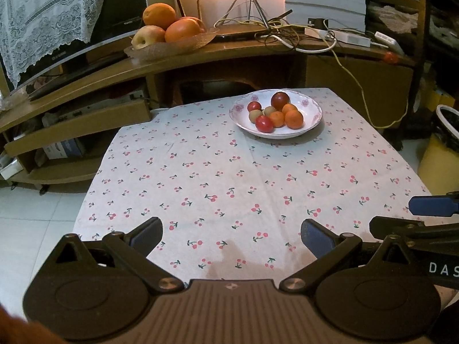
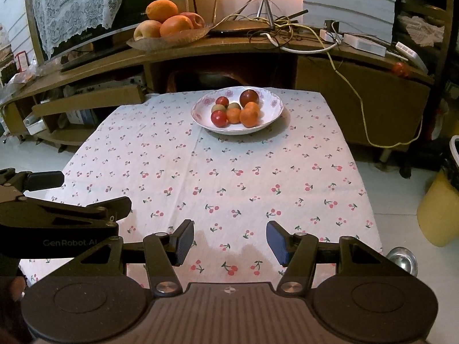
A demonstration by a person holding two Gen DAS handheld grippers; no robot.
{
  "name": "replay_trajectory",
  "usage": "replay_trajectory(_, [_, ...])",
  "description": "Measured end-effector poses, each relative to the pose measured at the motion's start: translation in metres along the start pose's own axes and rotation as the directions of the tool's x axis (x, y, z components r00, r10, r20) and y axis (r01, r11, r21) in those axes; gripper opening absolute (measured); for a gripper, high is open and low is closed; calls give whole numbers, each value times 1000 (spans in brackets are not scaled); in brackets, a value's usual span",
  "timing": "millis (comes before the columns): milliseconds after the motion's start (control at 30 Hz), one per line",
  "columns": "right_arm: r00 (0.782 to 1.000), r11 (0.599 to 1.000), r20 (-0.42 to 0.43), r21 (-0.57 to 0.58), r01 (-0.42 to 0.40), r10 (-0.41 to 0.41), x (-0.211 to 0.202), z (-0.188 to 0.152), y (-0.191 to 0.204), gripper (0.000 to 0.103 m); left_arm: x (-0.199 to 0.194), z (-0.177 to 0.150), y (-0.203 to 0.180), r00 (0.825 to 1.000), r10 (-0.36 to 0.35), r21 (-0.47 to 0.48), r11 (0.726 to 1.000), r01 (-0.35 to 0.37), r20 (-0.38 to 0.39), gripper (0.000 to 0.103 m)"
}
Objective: Organize fruits
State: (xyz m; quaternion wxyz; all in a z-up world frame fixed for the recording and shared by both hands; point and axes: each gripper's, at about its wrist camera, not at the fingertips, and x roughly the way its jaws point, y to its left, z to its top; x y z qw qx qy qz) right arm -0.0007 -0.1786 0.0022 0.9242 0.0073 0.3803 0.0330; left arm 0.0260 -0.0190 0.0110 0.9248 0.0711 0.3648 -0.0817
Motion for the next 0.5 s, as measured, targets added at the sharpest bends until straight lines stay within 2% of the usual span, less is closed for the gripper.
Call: replay_trajectory(500, [1000,1000,-4,5,-1,1,1,0,-1,60,1,-2,-2,1000,14,9,1000,-14,3,103])
